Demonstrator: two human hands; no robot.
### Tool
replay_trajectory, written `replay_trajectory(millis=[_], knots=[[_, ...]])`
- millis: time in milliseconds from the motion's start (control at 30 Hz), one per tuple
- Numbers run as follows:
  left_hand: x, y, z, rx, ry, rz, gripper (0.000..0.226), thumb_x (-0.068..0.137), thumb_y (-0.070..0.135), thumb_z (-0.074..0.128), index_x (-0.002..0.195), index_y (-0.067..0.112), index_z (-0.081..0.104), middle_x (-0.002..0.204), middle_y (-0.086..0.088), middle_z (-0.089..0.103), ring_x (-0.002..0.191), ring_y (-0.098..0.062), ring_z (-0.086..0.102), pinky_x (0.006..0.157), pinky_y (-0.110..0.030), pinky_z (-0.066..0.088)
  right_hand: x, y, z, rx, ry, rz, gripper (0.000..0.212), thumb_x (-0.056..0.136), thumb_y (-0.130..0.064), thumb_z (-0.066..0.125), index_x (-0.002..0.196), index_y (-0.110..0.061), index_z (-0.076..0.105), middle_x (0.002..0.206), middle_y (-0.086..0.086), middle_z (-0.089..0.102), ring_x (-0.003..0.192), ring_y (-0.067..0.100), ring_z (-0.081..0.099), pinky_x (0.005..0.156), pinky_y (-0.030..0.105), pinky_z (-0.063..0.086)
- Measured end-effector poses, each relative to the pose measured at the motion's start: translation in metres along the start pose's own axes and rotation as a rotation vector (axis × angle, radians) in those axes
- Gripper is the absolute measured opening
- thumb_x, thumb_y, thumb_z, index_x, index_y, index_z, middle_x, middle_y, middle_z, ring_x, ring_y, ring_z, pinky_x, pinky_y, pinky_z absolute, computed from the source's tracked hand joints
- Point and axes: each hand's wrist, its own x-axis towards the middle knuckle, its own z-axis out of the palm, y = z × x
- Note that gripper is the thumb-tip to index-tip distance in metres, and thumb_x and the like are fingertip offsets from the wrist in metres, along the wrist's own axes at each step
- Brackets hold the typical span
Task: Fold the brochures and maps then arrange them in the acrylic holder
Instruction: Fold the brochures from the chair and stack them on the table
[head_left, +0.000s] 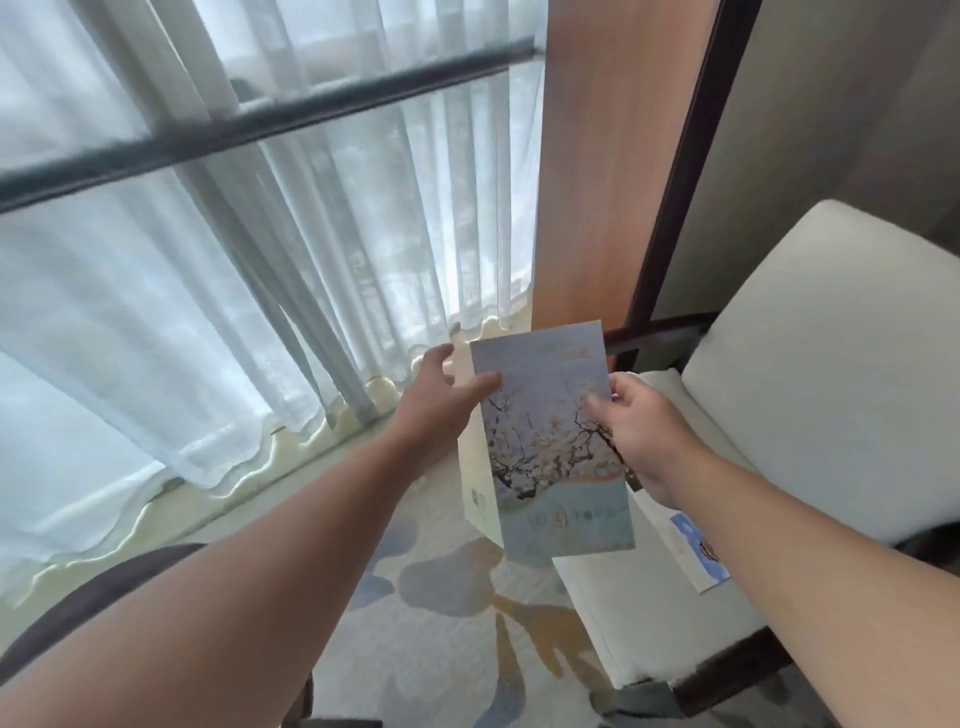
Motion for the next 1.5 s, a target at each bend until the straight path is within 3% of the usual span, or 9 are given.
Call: replay_trajectory(millis=[233,400,467,567,833,933,1100,1267,1500], knots=[[-0.036,-0.014,-0.012,-0.494,-0.162,-0.177,0.019,0.094,0.017,0.061,0.112,0.012,0.062,0.098,-0.013,0.075,0.088,-0.031,0.073,0.075,-0.048,0.06,-0.019,-0.02,0.039,0.229,-0.072,0.072,0.014,0.101,-0.019,0.049,0.103,-0.017,0.063,0.102,0.008,0.073,0.089,0.025,0.071,0.071,0.044,0.059],[-0.041,-0.01,-0.014,-0.682,-0.114,-0.177,0.017,0.098,0.007,0.051,0.113,0.009,0.059,0.108,-0.021,0.071,0.098,-0.04,0.069,0.085,-0.057,0.055,-0.017,-0.022,0.043,0.012,-0.045,0.073,0.05,0.089,-0.039,0.066,0.132,-0.027,0.044,0.121,0.001,0.06,0.103,0.024,0.064,0.08,0.043,0.054],[-0.043,-0.008,-0.015,-0.7,-0.115,-0.175,0.019,0.099,0.006,0.05,0.116,0.008,0.058,0.11,-0.023,0.07,0.101,-0.041,0.068,0.086,-0.058,0.054,-0.015,-0.023,0.041,0.088,-0.151,0.122,0.042,0.091,-0.037,0.064,0.128,-0.022,0.05,0.116,0.004,0.069,0.098,0.025,0.069,0.082,0.048,0.056],[-0.047,-0.01,-0.019,-0.649,-0.062,-0.18,0.021,0.097,0.008,0.053,0.117,0.008,0.057,0.11,-0.022,0.07,0.097,-0.04,0.07,0.083,-0.057,0.056,-0.011,-0.027,0.05,0.139,-0.206,0.098,0.017,0.098,-0.018,0.055,0.111,-0.015,0.066,0.1,0.006,0.076,0.09,0.027,0.073,0.079,0.048,0.058],[-0.067,-0.059,-0.067,-0.393,0.236,-0.17,0.024,0.093,0.012,0.059,0.116,0.016,0.057,0.105,-0.011,0.07,0.09,-0.029,0.072,0.075,-0.048,0.06,-0.002,-0.019,0.13,0.098,-0.332,0.136,0.013,0.098,-0.011,0.054,0.101,-0.016,0.066,0.093,0.008,0.076,0.083,0.027,0.074,0.071,0.043,0.059],[-0.081,-0.095,-0.101,-0.266,0.339,-0.184,0.019,0.094,0.017,0.059,0.112,0.02,0.058,0.098,-0.004,0.072,0.079,-0.019,0.073,0.063,-0.036,0.061,-0.01,-0.008,0.178,-0.005,-0.395,0.153,0.01,0.095,-0.01,0.057,0.101,-0.014,0.065,0.095,0.009,0.075,0.082,0.026,0.074,0.071,0.042,0.06],[-0.11,-0.183,-0.158,0.052,0.409,-0.264,0.02,0.093,0.037,0.059,0.109,0.027,0.053,0.097,0.003,0.068,0.086,-0.017,0.068,0.075,-0.043,0.058,-0.025,0.027,0.266,-0.302,-0.442,0.077,0.003,0.091,-0.017,0.062,0.089,-0.019,0.063,0.09,0.003,0.071,0.081,0.021,0.07,0.076,0.043,0.059],[-0.14,-0.301,-0.196,0.198,0.356,-0.418,0.027,0.094,0.04,0.056,0.118,0.032,0.047,0.066,0.011,0.054,0.058,-0.005,0.052,0.052,-0.027,0.037,-0.043,0.098,0.364,-0.575,-0.48,0.108,0.007,0.09,-0.02,0.06,0.087,-0.014,0.06,0.085,0.004,0.067,0.078,0.024,0.064,0.071,0.041,0.054],[-0.15,-0.424,-0.219,0.224,0.29,-0.629,0.036,0.094,0.034,0.053,0.128,0.026,0.044,0.108,-0.005,0.067,0.094,-0.027,0.063,0.082,-0.045,0.052,-0.057,0.198,0.462,-0.818,-0.533,0.038,0.027,0.09,-0.013,0.057,0.117,-0.019,0.053,0.11,0.005,0.053,0.085,0.022,0.053,0.071,0.033,0.042]])
